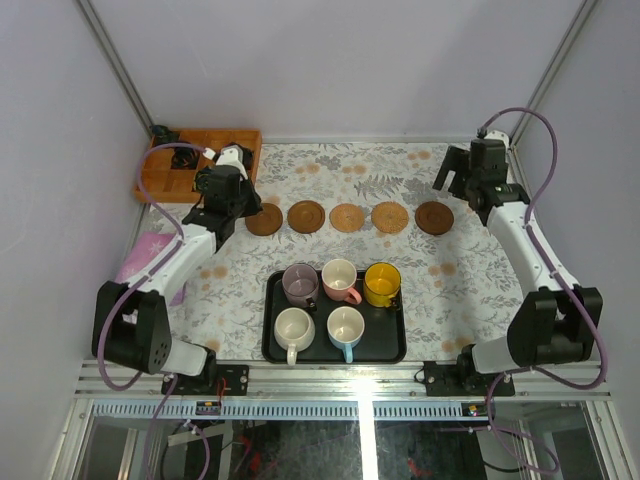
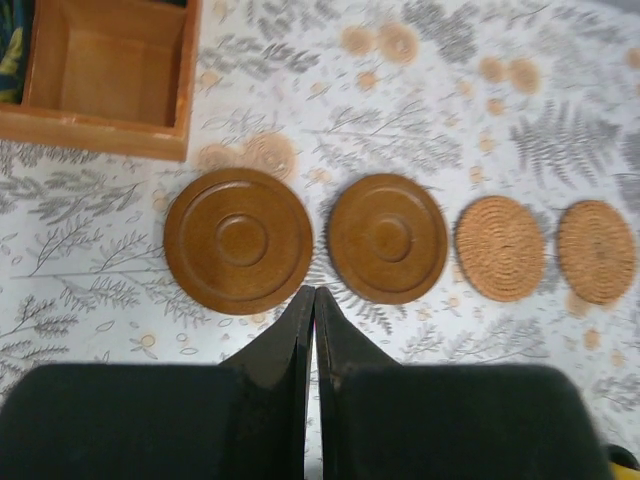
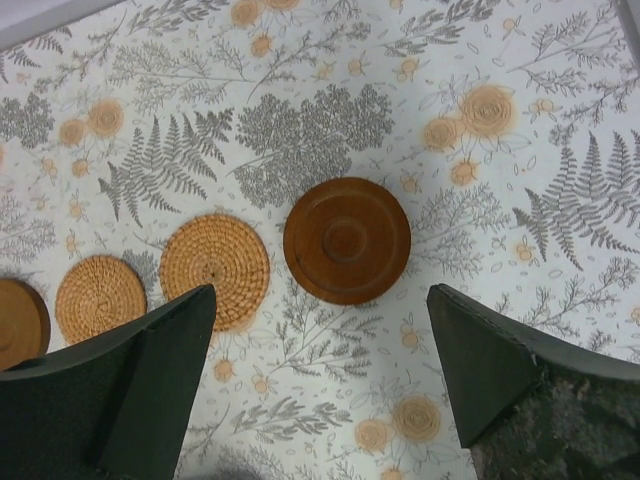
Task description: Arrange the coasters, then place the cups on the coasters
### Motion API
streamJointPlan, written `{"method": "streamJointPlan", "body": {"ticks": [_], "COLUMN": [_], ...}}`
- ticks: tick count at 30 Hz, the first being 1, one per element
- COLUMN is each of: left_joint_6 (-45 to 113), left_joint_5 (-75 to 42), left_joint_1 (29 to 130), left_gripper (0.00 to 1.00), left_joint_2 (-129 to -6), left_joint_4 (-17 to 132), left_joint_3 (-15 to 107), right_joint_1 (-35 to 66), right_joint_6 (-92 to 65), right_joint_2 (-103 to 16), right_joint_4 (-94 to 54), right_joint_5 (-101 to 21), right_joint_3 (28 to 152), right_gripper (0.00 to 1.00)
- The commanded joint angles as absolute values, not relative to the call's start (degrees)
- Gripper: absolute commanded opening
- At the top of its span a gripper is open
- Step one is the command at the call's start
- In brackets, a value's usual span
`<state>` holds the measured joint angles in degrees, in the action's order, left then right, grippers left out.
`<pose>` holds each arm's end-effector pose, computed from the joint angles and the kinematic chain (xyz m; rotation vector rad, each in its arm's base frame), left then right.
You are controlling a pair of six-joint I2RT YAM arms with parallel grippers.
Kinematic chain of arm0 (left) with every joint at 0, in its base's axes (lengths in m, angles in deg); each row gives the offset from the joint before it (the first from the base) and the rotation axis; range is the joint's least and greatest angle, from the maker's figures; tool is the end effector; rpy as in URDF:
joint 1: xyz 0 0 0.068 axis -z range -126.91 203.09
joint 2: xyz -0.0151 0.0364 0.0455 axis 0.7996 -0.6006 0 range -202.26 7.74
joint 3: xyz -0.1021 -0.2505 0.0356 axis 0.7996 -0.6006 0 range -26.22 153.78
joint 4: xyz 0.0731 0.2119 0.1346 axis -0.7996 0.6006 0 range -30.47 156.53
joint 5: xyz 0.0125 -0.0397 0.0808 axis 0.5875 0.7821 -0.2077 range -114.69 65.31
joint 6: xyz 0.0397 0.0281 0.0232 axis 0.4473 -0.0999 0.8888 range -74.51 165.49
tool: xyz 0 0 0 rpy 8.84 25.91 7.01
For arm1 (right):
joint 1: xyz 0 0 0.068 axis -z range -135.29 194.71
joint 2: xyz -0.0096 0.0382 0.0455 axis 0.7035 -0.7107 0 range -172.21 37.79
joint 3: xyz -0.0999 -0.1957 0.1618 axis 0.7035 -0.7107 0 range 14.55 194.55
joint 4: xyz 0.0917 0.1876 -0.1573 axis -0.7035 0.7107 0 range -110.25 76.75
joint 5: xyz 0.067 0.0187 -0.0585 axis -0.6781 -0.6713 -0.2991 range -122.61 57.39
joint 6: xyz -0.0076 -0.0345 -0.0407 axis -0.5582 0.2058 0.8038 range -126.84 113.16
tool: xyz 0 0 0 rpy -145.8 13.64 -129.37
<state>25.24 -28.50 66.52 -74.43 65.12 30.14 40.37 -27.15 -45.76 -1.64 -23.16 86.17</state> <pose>0.3160 -0.0729 0.2654 -0.1663 2.1236 -0.2782 0.3359 0.0197 0.3285 0.3891 2.0607 0.0861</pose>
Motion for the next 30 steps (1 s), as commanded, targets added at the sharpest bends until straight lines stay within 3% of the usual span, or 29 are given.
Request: {"method": "streamJointPlan", "body": {"ticks": [1, 6, 13, 30], "left_joint_6": [26.0, 24.2, 20.2, 19.8], "left_joint_5": [-23.4, -19.8, -12.7, -21.4], "left_joint_1": [66.3, 66.3, 66.3, 66.2], "left_gripper": [0.0, 0.0, 0.0, 0.0], "left_joint_2": [-70.1, -69.9, -72.1, -75.2], "left_joint_4": [59.3, 62.4, 63.8, 65.1], "left_joint_3": [29.9, 31.8, 34.4, 29.0], "right_joint_1": [40.2, 37.6, 26.3, 22.7], "right_joint_6": [-26.3, -23.3, -21.5, -23.5], "right_joint_2": [-40.0, -34.1, -29.0, -22.7], "right_joint_4": [-2.2, -1.9, 4.3, 11.0], "right_joint_5": [-25.4, -26.0, -22.0, -32.3], "right_joint_3": [81.6, 73.9, 68.5, 63.9], "right_gripper": [0.92, 0.89, 0.88, 0.86]}}
